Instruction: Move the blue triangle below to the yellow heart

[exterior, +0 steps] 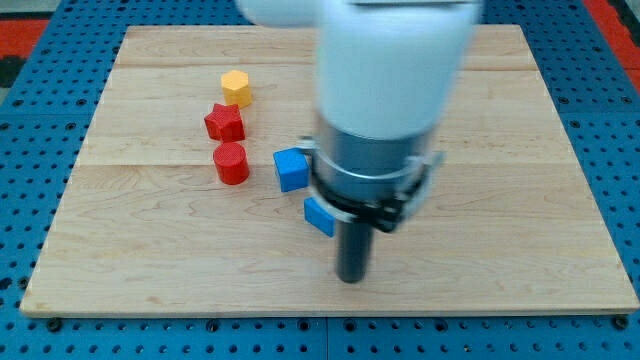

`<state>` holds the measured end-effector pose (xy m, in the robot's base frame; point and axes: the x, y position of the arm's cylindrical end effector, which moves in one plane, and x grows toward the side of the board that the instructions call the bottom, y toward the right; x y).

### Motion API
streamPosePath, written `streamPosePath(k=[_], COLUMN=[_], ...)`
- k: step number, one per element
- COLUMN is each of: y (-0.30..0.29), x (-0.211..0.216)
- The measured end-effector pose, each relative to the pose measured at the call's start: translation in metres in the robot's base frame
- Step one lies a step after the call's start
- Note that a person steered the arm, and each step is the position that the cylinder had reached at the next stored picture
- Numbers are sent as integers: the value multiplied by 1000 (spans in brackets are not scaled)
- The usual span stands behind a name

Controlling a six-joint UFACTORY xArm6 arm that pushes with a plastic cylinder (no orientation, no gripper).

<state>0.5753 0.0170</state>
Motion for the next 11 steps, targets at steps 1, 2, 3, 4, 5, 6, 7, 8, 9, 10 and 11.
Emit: streamPosePath(k=[1, 2, 3, 4, 5, 6, 7, 8, 9, 10, 11], y=[-3, -15, -64, -80, -35, 46, 77, 96, 130, 132, 130], x=[-38, -41, -38, -47, -79, -89, -104, -132, -140, -171, -200])
